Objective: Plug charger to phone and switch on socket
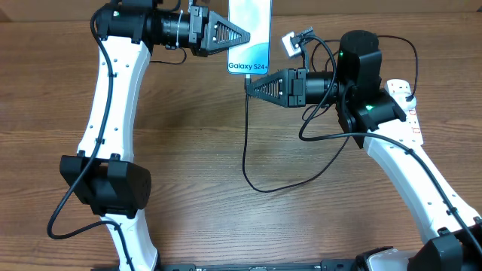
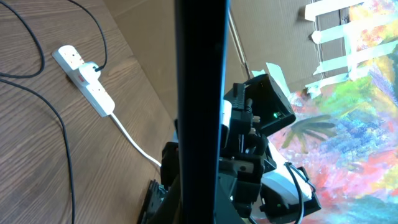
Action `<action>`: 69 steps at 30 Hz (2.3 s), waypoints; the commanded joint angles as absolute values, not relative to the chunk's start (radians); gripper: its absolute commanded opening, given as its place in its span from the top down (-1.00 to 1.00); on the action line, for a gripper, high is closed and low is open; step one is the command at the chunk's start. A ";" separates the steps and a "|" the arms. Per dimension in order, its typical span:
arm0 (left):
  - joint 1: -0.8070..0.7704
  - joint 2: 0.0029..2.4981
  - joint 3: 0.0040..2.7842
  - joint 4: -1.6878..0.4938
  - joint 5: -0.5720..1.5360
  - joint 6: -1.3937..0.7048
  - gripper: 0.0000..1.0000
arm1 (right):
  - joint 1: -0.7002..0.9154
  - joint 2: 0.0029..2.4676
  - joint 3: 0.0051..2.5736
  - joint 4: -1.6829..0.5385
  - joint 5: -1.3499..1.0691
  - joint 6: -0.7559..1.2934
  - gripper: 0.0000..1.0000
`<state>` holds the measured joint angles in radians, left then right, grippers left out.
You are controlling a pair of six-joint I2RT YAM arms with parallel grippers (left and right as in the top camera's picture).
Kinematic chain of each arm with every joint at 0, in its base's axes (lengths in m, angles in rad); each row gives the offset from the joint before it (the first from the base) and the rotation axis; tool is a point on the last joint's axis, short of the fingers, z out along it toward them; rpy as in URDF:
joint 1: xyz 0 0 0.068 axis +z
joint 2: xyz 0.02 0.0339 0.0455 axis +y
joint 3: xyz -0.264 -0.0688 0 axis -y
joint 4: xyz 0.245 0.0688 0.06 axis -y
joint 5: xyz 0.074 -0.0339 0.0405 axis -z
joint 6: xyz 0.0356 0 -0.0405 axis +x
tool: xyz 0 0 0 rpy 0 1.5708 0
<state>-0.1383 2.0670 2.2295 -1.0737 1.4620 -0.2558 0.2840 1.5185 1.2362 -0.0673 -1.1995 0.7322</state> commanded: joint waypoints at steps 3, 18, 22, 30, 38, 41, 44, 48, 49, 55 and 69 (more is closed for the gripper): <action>-0.152 2.059 2.239 -1.072 1.494 -0.248 0.92 | 0.280 1.495 1.259 -0.088 -1.189 0.702 0.93; -0.149 2.059 2.239 -1.064 1.451 -0.213 0.92 | 0.280 1.495 1.259 -0.088 -1.195 0.702 0.93; -0.149 2.059 2.239 -1.057 1.448 -0.205 0.92 | 0.280 1.495 1.259 -0.091 -1.198 0.702 0.93; -0.149 2.059 2.239 -1.058 1.481 -0.207 0.92 | 0.280 1.495 1.259 -0.092 -1.198 0.699 0.93; -0.149 2.059 2.239 -1.070 1.487 -0.207 0.92 | 0.280 1.495 1.259 -0.111 -1.175 0.681 0.93; -0.149 2.059 2.239 -1.073 1.486 -0.207 0.92 | 0.280 1.495 1.259 -0.115 -1.171 0.679 0.93; -0.149 2.059 2.239 -1.073 1.487 -0.206 0.92 | 0.279 1.495 1.259 -0.114 -1.171 0.679 0.93; -0.149 2.059 2.239 -1.073 1.486 -0.206 0.92 | 0.273 1.495 1.259 -0.113 -1.169 0.680 0.93; -0.149 2.059 2.239 -1.073 1.486 -0.206 0.92 | 0.272 1.495 1.259 -0.113 -1.169 0.680 0.93; -0.149 2.059 2.239 -1.072 1.486 -0.205 0.92 | 0.253 1.495 1.259 -0.107 -1.208 0.680 0.93; -0.151 2.059 2.239 -1.066 1.487 -0.212 0.92 | 0.254 1.495 1.259 -0.115 -1.213 0.680 0.93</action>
